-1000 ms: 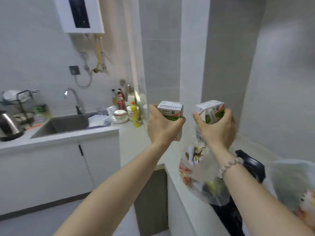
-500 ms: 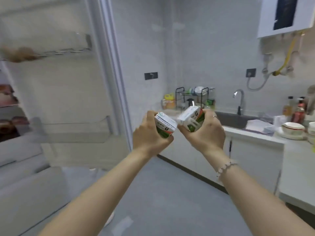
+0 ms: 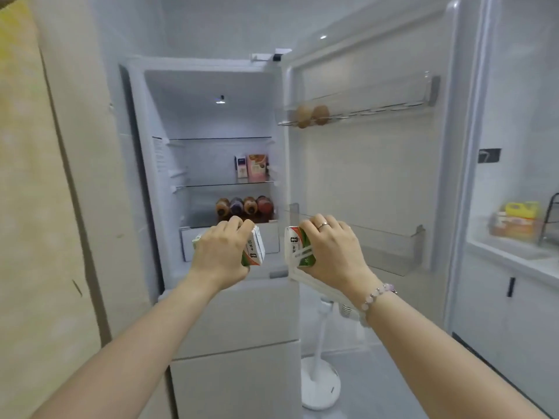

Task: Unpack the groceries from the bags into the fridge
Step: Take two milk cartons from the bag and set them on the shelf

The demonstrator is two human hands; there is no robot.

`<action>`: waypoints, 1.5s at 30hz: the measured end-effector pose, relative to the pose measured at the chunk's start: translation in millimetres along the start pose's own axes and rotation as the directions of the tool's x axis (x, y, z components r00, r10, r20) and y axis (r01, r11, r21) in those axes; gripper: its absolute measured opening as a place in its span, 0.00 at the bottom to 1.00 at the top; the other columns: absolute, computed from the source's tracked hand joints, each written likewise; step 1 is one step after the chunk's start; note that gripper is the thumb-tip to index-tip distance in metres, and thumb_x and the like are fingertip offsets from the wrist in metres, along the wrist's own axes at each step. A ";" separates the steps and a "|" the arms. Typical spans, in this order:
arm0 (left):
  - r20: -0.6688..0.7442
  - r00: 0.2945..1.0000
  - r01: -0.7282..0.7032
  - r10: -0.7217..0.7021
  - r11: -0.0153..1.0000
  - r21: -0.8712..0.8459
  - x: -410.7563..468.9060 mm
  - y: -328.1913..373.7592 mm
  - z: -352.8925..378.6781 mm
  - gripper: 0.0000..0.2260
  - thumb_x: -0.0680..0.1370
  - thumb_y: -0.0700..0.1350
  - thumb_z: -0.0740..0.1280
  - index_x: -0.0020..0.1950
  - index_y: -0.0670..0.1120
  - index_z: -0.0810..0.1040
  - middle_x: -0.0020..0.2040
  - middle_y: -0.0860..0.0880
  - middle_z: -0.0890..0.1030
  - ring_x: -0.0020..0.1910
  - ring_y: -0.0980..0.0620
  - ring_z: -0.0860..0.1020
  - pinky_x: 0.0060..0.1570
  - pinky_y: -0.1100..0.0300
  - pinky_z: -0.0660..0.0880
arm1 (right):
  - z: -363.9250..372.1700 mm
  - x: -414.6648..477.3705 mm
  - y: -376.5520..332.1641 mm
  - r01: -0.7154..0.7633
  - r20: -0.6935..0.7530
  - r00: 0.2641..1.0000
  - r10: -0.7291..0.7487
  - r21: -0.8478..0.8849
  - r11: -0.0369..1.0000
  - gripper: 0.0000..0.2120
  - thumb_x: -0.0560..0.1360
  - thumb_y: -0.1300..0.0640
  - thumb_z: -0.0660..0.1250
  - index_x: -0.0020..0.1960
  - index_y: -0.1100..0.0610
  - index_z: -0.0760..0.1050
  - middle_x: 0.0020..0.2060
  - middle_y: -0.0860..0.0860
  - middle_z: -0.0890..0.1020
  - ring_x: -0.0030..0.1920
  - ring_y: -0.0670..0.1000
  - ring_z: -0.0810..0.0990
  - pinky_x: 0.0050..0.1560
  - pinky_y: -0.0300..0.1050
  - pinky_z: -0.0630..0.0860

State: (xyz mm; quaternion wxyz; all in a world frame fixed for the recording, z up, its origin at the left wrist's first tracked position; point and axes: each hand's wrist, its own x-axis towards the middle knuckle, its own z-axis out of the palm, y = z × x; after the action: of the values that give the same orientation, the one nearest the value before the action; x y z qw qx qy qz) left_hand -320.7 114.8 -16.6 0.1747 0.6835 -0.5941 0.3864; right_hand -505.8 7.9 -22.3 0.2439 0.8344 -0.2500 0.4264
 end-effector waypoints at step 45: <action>-0.202 0.898 0.303 -0.391 0.882 -0.360 324.8 -312.5 346.0 0.31 0.66 0.50 0.74 0.66 0.46 0.67 0.59 0.49 0.73 0.55 0.48 0.75 0.45 0.60 0.68 | 459.4 339.6 -25.7 -0.392 -0.132 0.866 0.482 0.419 0.819 0.34 0.61 0.43 0.77 0.62 0.55 0.73 0.56 0.52 0.78 0.56 0.54 0.75 0.54 0.49 0.71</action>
State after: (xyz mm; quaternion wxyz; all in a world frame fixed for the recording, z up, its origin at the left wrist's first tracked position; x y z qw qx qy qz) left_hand 84.8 -273.8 69.7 0.4288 0.6833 -0.4860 0.3362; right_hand -45.2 -328.6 18.2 0.0007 0.7295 -0.3184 0.6053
